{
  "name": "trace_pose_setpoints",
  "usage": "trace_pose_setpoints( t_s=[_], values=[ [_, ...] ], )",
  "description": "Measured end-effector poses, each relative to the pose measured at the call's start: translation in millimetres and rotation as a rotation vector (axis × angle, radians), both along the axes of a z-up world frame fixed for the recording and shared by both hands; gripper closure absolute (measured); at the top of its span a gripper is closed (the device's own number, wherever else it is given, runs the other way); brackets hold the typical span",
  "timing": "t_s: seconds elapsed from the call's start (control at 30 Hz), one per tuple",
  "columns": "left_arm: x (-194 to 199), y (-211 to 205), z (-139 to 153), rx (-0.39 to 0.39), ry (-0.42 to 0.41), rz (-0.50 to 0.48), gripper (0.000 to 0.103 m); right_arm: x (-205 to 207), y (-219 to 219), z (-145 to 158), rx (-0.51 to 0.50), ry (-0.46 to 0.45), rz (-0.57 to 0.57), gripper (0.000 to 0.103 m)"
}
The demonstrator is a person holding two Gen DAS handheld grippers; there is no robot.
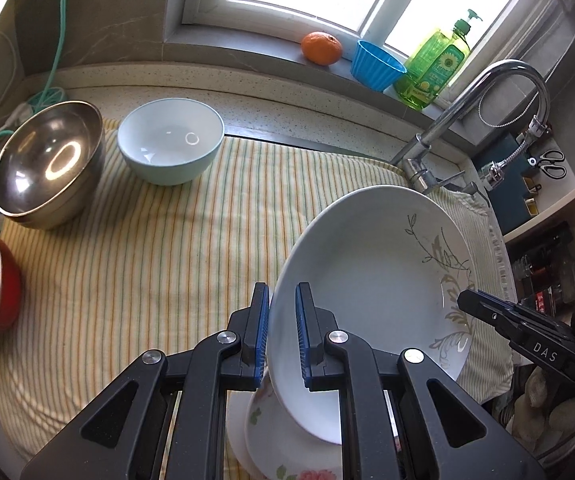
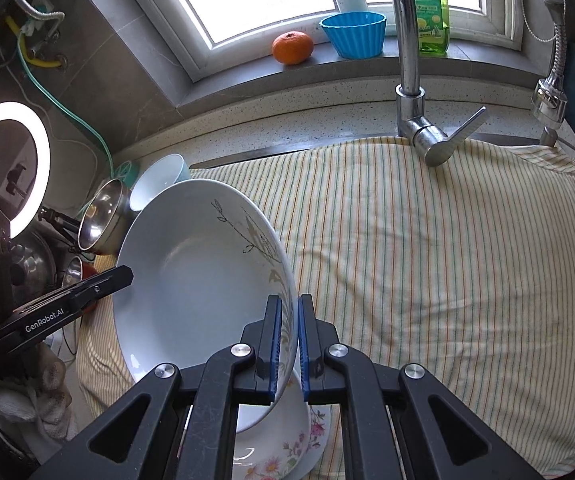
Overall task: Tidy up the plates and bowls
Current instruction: 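Lower the leaf-pattern plate onto the floral plate stack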
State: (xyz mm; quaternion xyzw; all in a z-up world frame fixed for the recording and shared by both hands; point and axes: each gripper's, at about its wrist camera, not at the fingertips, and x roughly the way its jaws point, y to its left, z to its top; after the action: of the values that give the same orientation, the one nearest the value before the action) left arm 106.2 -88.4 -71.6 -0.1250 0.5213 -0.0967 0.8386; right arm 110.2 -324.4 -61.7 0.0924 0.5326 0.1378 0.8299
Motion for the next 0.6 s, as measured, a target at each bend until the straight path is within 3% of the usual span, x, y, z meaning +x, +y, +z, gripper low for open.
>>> trace_pose_setpoints(
  t_s=[0.6],
  values=[
    [-40, -1, -20, 0.0, 0.047, 0.031, 0.092, -38, 2, -34, 0.007, 0.076, 0.019, 0.095]
  ],
)
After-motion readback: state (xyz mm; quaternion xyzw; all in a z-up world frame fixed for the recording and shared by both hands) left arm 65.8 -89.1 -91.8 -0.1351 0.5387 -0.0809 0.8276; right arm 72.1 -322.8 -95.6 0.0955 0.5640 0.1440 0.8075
